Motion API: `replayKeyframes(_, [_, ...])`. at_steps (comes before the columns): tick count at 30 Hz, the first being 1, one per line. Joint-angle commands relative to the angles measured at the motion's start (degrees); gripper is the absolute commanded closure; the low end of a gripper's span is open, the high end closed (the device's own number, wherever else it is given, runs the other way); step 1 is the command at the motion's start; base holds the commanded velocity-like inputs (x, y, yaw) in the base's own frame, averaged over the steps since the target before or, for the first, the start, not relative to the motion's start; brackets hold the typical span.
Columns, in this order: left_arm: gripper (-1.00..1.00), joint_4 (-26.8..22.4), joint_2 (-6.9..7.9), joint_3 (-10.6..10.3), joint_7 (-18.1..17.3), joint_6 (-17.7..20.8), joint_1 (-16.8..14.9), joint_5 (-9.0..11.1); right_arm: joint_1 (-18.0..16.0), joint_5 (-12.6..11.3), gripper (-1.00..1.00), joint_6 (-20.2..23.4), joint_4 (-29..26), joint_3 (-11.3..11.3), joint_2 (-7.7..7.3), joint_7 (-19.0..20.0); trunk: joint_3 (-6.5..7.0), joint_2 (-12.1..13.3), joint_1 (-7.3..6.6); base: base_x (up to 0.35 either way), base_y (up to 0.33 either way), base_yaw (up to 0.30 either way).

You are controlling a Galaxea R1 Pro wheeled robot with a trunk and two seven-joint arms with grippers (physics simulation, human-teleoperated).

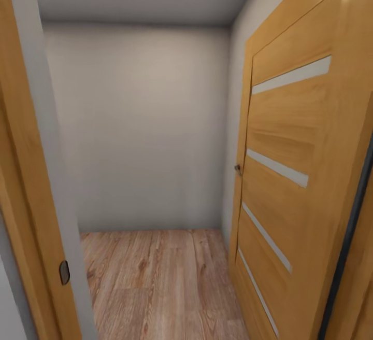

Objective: Move the two storage containers from the living room to the garage. In the garage, place one container on the floor and stack the other container on top of it (either order is fine).

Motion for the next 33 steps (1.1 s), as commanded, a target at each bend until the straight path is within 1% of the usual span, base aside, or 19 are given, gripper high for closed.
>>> replayKeyframes(1, [-1.00,0.1,-0.03,-0.5,0.1,0.1,-0.1,0.5,-0.1,0.0,-1.00,-0.3,0.2,-0.3,-0.06,0.1,-0.18,-0.1,0.04,0.217,0.148,0.000])
replayKeyframes(11, [-1.00,0.0,-0.05,-0.5,0.1,0.1,-0.1,0.5,-0.1,0.0,-1.00,-0.6,0.2,-0.4,-0.06,0.1,-1.00,-0.1,0.04,0.194,0.122,-0.001])
replayKeyframes(14, [-1.00,0.0,-0.16,-0.5,0.1,0.1,-0.1,0.7,-0.1,-0.3,-1.00,-0.7,0.2,-0.4,-0.13,0.2,-0.97,-0.1,0.04,0.025,0.012,-0.125])
replayKeyframes(20, [-1.00,-0.1,-0.43,-0.5,0.1,0.1,-0.1,0.8,-0.1,-0.6,-1.00,-0.7,0.2,-0.4,-0.15,0.2,-0.75,-0.1,0.04,0.004,0.002,-0.228])
replayKeyframes(25, [-1.00,-0.1,-0.48,-0.5,0.1,0.1,-0.1,0.8,-0.1,-0.5,-1.00,-0.7,0.2,-0.4,-0.15,0.2,-0.60,-0.1,0.04,0.000,0.000,-0.174])
replayKeyframes(33, [-1.00,-0.2,-0.79,-0.4,0.1,0.1,-0.1,0.8,-0.1,-0.5,-1.00,-0.7,0.2,-0.4,-0.15,0.2,-0.56,-0.1,0.04,0.000,-0.001,-0.040])
